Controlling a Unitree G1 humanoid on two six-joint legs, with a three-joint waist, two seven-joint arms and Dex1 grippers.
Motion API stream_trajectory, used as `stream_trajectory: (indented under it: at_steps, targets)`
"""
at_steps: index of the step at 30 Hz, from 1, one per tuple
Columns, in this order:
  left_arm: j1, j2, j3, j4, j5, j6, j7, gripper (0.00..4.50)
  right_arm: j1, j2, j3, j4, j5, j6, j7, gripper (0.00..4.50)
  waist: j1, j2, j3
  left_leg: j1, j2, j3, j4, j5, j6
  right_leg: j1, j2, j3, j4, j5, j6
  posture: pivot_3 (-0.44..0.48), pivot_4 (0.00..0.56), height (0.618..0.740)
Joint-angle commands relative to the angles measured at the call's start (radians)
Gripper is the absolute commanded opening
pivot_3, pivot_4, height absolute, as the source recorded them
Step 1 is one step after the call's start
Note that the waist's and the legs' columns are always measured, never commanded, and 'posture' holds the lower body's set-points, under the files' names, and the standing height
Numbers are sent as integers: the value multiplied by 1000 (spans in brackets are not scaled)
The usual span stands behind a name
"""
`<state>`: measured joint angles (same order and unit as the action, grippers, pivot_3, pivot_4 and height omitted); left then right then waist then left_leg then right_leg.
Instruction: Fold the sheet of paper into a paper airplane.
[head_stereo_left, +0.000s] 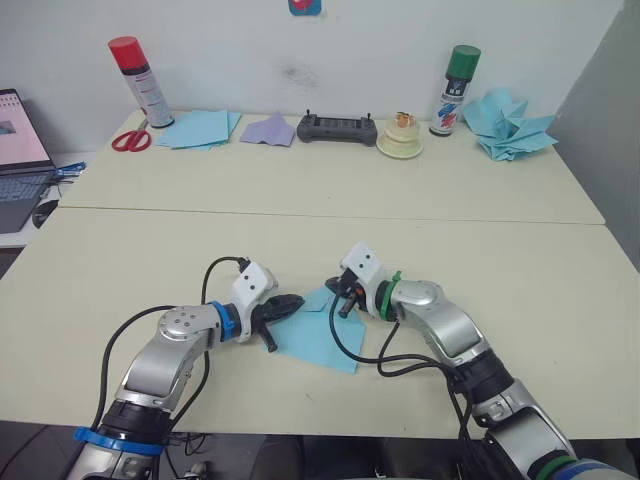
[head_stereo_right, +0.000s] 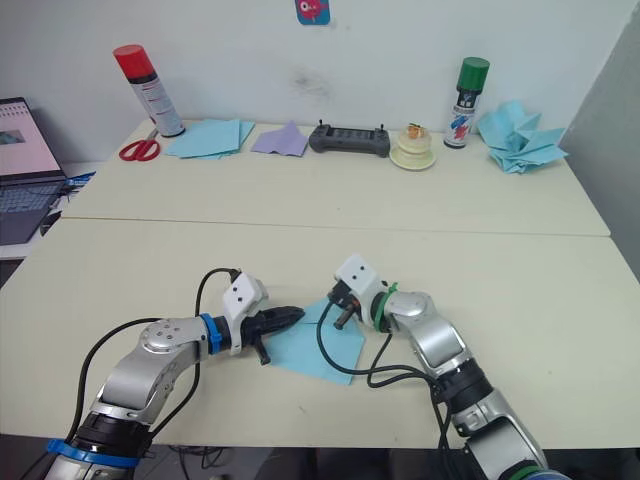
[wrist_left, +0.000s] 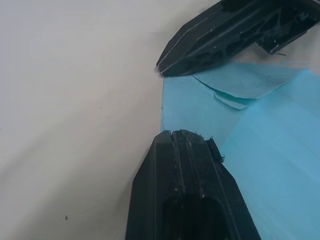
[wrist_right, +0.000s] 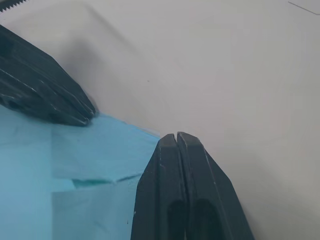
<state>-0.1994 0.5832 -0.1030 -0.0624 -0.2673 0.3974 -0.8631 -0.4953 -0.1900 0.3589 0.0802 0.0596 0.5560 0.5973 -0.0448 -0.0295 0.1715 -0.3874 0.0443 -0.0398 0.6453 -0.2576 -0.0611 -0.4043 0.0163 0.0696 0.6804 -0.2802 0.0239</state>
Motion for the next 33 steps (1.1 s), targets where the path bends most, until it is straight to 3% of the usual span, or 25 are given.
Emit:
stream_trajectory:
  at_steps: [1,11,16,21,33]
  targets:
    - [3,-1,-19,31,22,-1,-4,60,31,-32,-44,27,-17,33,-37,0,1,0,0,0,0,0,0,0,0,0,0,0,0,0,0,0,150,740]
    - [-18,-5,-31,63,32,-29,-8,60,47,21,-71,-63,58,-63,13,0,4,0,0,1,0,1,0,0,0,0,0,1,0,0,0,0,150,740]
    - [-16,-2,-31,59,35,-33,-7,60,55,30,-26,-76,62,-49,53,0,4,0,0,1,0,1,0,0,0,0,0,1,0,0,0,0,150,740]
    - [-15,2,-32,50,38,-32,-7,60,37,16,22,-21,0,-56,42,0,3,0,0,1,0,1,0,0,0,0,0,1,0,0,0,0,150,740]
    - [-14,0,-32,50,47,-31,-5,60,7,-82,-53,-29,13,-55,89,0,1,0,0,1,0,1,0,0,0,0,0,1,0,0,0,0,150,740]
